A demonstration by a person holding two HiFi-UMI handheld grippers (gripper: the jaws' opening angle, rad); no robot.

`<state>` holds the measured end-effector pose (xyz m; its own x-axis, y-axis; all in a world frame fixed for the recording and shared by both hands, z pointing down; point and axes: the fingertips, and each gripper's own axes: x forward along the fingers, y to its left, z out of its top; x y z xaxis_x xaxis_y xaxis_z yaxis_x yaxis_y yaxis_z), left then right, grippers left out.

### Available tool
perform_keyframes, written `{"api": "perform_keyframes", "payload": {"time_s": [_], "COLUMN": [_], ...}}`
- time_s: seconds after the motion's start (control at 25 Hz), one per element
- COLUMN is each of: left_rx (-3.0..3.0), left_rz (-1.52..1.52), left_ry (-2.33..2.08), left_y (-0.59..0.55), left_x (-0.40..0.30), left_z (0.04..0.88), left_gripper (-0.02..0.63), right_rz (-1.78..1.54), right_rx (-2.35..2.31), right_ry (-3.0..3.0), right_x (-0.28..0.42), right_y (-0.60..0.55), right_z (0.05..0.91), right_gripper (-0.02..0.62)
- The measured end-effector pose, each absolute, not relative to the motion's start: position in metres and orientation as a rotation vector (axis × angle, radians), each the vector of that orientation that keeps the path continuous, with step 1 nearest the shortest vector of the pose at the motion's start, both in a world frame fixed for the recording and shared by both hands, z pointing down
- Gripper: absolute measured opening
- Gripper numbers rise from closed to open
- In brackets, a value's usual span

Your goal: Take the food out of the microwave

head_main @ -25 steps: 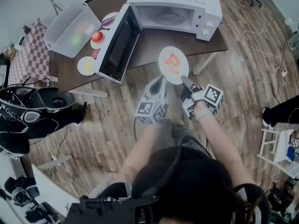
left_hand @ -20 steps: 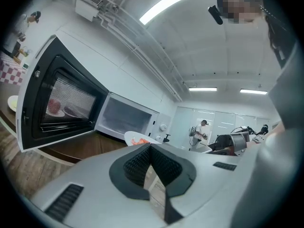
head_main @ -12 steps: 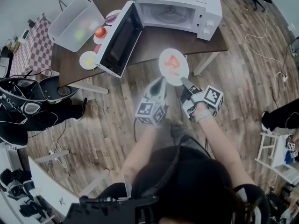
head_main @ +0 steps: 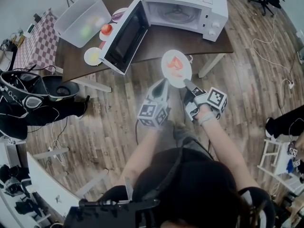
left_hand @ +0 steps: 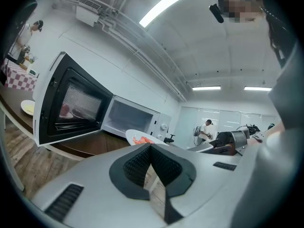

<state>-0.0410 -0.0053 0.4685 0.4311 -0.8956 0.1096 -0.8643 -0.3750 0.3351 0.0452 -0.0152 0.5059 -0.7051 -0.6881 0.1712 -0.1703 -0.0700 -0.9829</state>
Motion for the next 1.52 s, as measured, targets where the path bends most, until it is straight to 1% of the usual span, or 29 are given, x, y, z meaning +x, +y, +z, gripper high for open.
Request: {"api": "perform_keyframes", "payload": {"time_s": [1.08,1.52], "left_rx": [2.368,2.352], "left_rz": [-0.13,-0.13], "left_ry": [-1.532,-1.56], "left_y": [0.009,-0.004], "left_x": [-0.017,-0.027], "left_z": [0.462,0.465], "left_gripper": [0.002,0.002], "right_rz": [-1.865,-1.875], "right_rx": [-0.879,-0.861], "right_ry": [1.879,1.869], "right_x": [0.063,0.056], "right_y": [0.008,-0.007], "right_z": [0.507,0.509], "right_gripper": [0.021,0.021]}}
